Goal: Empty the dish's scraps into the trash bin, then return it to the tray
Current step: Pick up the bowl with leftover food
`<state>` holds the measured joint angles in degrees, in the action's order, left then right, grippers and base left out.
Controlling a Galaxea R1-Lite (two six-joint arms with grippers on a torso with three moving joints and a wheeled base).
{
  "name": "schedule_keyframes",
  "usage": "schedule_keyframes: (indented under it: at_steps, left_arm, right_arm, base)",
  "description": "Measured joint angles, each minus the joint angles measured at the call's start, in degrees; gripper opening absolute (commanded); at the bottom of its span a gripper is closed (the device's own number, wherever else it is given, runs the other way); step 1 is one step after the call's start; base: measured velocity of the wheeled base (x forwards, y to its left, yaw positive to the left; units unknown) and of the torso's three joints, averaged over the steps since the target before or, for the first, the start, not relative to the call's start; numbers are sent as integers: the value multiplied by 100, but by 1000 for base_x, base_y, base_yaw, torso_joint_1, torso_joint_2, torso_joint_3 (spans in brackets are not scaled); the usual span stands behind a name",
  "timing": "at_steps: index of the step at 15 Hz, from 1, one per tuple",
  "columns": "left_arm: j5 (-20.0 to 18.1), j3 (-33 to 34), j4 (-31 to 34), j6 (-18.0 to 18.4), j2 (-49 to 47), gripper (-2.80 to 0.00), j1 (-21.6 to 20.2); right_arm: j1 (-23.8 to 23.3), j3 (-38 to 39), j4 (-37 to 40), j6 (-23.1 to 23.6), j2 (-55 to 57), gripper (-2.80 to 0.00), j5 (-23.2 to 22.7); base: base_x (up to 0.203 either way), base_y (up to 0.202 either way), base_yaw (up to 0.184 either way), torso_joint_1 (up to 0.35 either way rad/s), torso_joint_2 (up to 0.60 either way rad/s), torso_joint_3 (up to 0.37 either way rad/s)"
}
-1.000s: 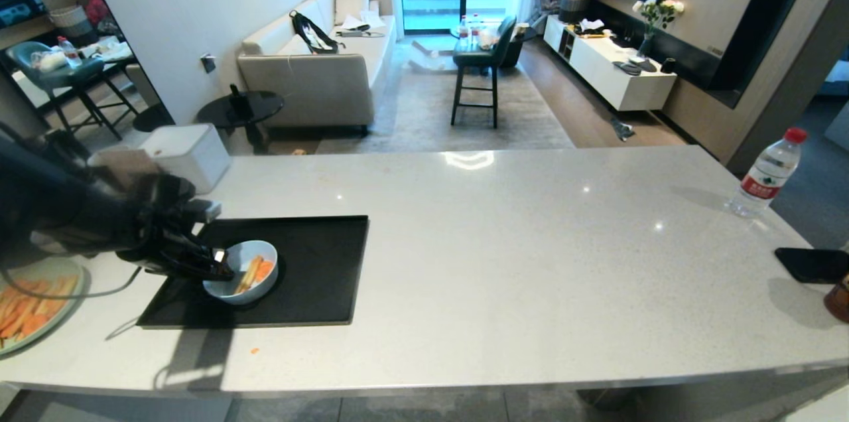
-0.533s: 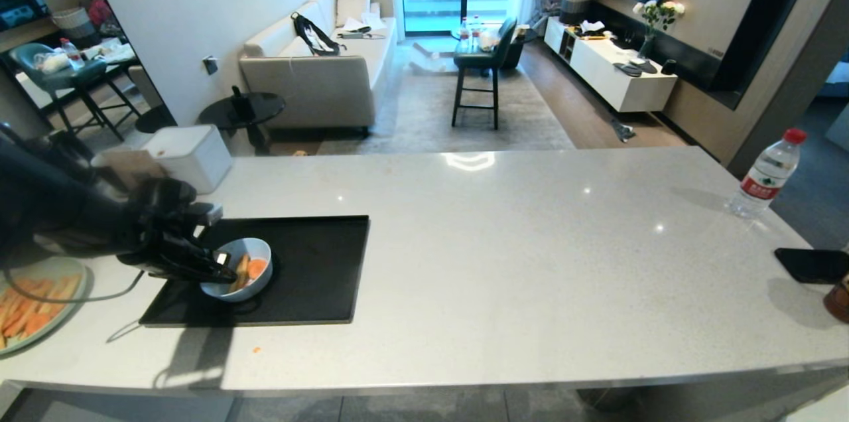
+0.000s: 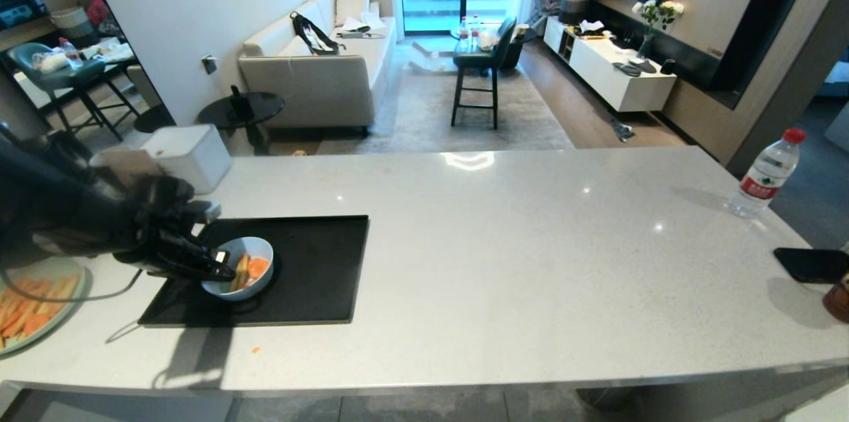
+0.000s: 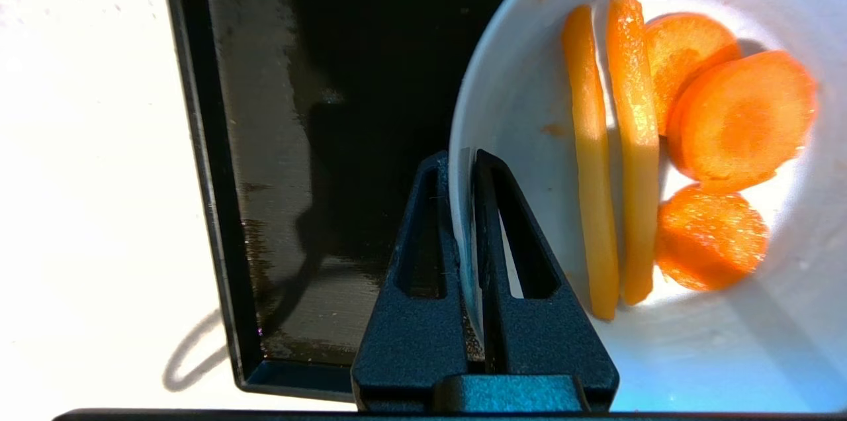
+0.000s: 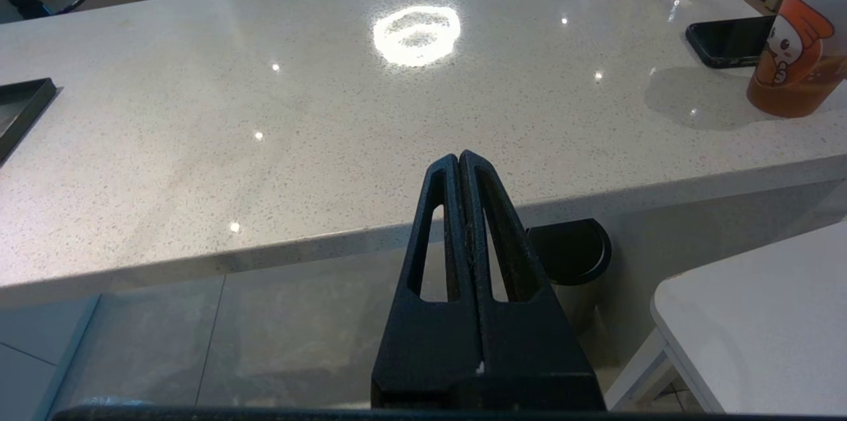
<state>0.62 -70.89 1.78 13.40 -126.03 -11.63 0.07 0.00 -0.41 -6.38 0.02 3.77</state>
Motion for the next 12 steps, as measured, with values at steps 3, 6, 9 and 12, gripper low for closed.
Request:
schedule_keyframes:
  at_steps: [3,6,9,12]
  left_arm:
    - [11,-52,69,-1,216,-280,-5]
    - [15,-66,443,0,552,-280,-18]
    - [0,-59,1109,5,914,-280,-124]
    - [-294,-37,1569,-8,1254,-280,-267]
  right_arm:
    - [0,0,0,-3,0,-280,2]
    - [-2,0,0,-1,0,-280,-1]
    - [-2,0,0,-1,0,-280,-2]
    - [0,0,0,-1,0,-280,-2]
  base:
    - [0,0,0,0,0,0]
    - [0,0,0,0,0,0]
    - [0,0,0,0,0,0]
    - [0,0,0,0,0,0]
